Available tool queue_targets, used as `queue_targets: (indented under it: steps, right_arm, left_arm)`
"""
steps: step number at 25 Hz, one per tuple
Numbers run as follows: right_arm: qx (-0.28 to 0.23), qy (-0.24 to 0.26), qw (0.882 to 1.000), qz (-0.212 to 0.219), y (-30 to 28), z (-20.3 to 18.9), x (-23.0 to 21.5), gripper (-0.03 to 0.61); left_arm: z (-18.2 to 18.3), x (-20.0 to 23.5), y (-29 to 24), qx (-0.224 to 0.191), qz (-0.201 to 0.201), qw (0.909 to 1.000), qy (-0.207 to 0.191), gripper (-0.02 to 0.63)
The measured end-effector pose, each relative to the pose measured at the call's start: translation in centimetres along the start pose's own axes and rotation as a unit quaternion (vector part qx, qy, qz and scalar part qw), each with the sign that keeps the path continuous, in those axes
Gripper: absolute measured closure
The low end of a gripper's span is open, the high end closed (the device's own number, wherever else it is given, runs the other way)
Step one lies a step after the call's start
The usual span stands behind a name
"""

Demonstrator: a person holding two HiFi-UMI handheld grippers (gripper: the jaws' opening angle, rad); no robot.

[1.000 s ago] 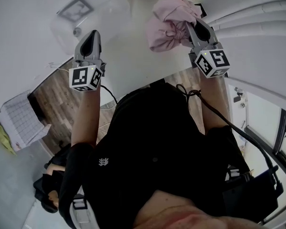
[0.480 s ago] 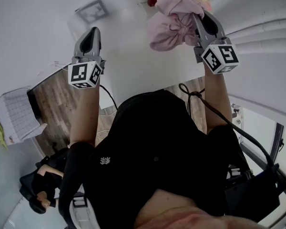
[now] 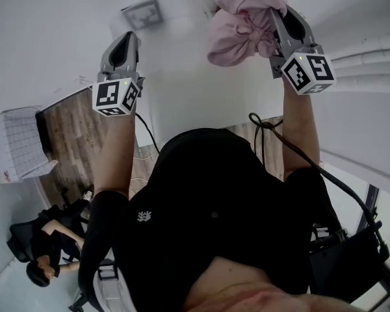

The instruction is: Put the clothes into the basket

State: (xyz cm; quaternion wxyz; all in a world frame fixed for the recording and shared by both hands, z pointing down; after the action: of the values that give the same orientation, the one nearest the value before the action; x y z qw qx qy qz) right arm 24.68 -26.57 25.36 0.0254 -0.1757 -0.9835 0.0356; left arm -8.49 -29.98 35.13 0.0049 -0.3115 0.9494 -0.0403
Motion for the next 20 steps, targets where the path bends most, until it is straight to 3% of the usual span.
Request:
queue_targets:
  steps: [20]
  right_arm:
    - [-0.028,-0.001,0.998,0.054,0.8,1.6,1.7,0.548]
  left_arm:
    - [1.4,-3.7,4.3,-0.015,0.039,0.9990,-0.015,0.614]
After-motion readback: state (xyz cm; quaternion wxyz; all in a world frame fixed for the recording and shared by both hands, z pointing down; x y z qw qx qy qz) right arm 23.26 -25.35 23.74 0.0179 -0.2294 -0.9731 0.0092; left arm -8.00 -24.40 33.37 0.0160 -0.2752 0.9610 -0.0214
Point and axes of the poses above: the fingertips, and each gripper's own axes: y backward along the fingers, x to its left, z out of its top, the point moved 3 cm from there along y, backward along the fingers, and after that the axes turned 6 degrees about x, right-handed, at the moved point
